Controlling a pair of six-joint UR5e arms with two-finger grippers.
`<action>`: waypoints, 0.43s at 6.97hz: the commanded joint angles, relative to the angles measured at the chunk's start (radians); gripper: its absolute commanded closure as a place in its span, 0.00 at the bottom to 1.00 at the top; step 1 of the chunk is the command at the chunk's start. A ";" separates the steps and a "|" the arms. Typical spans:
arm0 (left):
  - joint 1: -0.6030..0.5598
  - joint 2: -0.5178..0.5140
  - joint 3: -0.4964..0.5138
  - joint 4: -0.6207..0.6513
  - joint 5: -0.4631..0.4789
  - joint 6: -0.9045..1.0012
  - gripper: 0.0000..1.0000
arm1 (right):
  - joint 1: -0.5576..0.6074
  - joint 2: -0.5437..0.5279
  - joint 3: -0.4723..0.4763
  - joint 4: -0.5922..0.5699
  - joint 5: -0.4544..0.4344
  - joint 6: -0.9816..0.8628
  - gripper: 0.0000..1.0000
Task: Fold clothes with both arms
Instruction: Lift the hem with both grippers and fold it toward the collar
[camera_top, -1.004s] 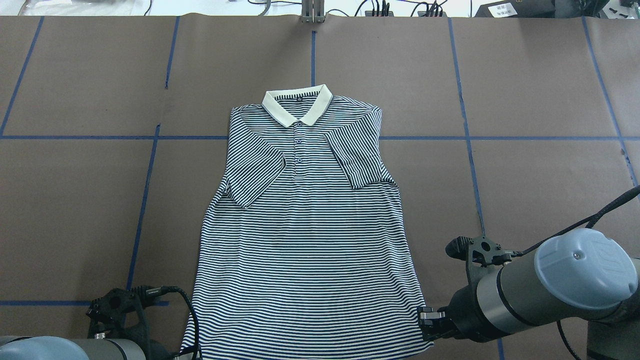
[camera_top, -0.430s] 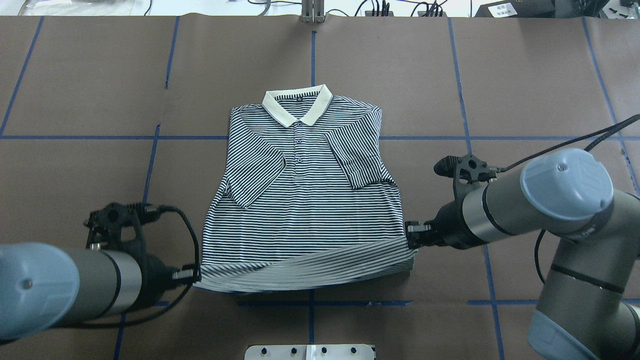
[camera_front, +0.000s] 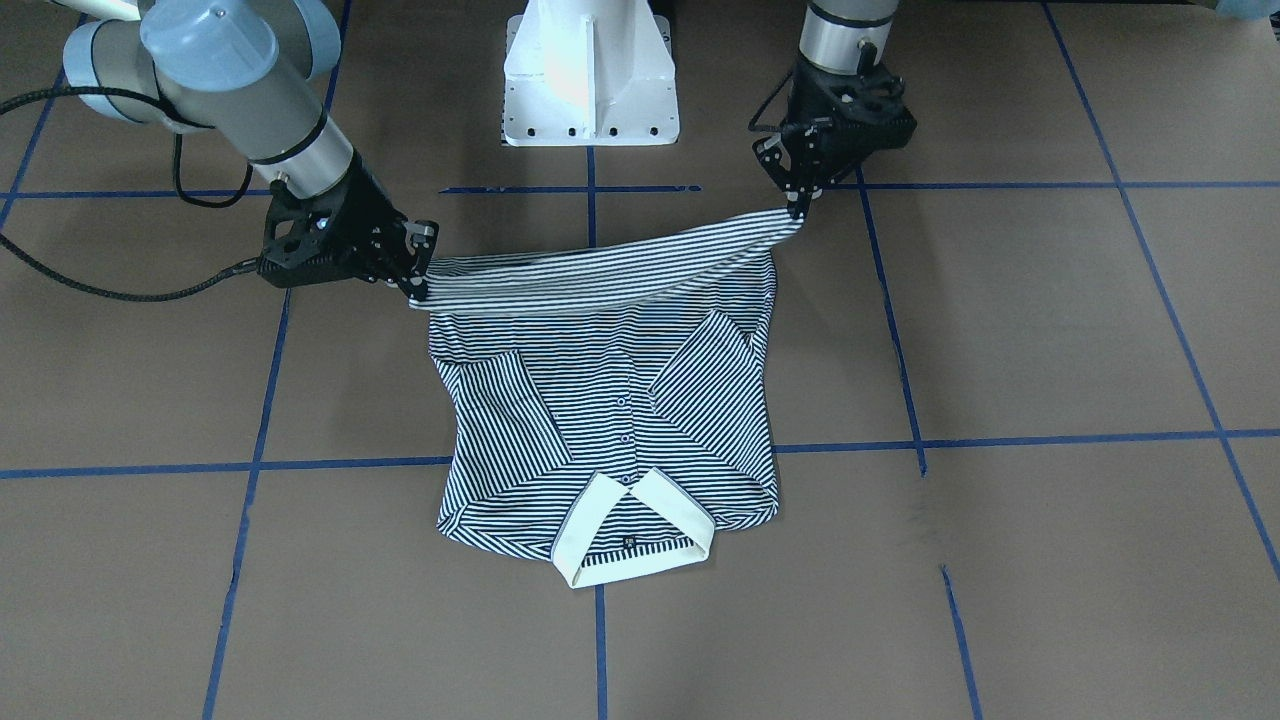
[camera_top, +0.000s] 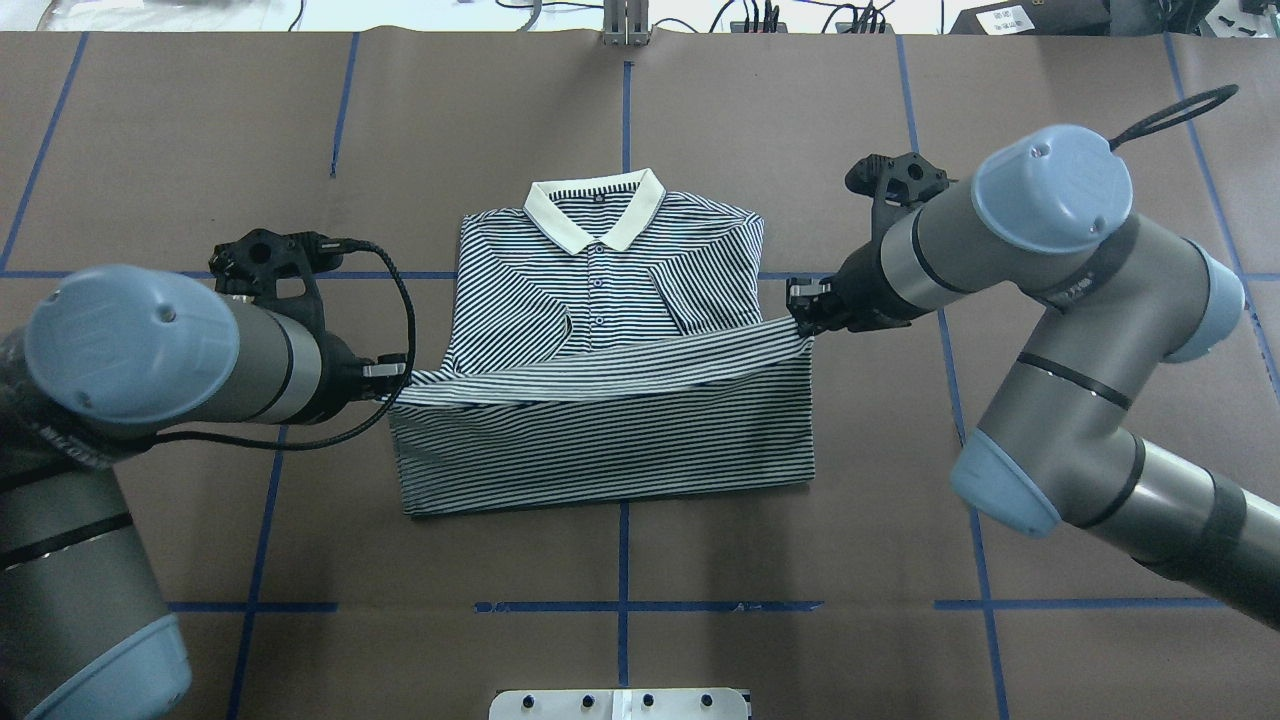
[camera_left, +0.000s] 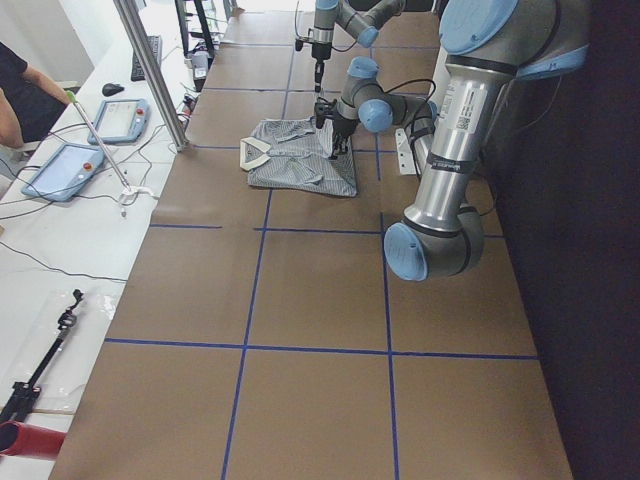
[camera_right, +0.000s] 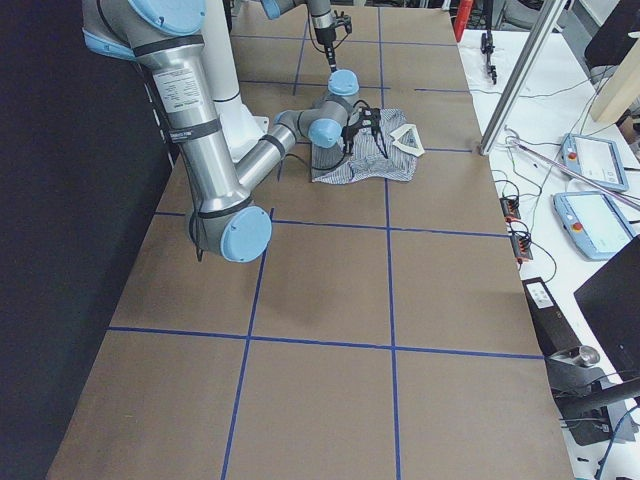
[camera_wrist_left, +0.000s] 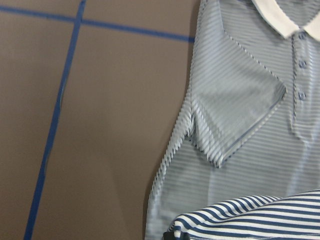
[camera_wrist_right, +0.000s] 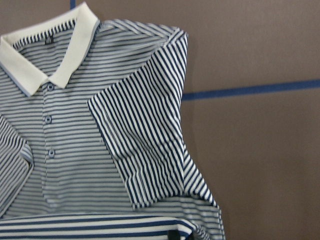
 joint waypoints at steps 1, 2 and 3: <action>-0.130 -0.088 0.212 -0.158 -0.071 0.028 1.00 | 0.078 0.157 -0.192 0.008 0.001 -0.015 1.00; -0.170 -0.131 0.330 -0.237 -0.084 0.071 1.00 | 0.096 0.197 -0.289 0.076 0.003 -0.013 1.00; -0.207 -0.134 0.445 -0.358 -0.084 0.091 1.00 | 0.110 0.236 -0.398 0.153 0.003 -0.013 1.00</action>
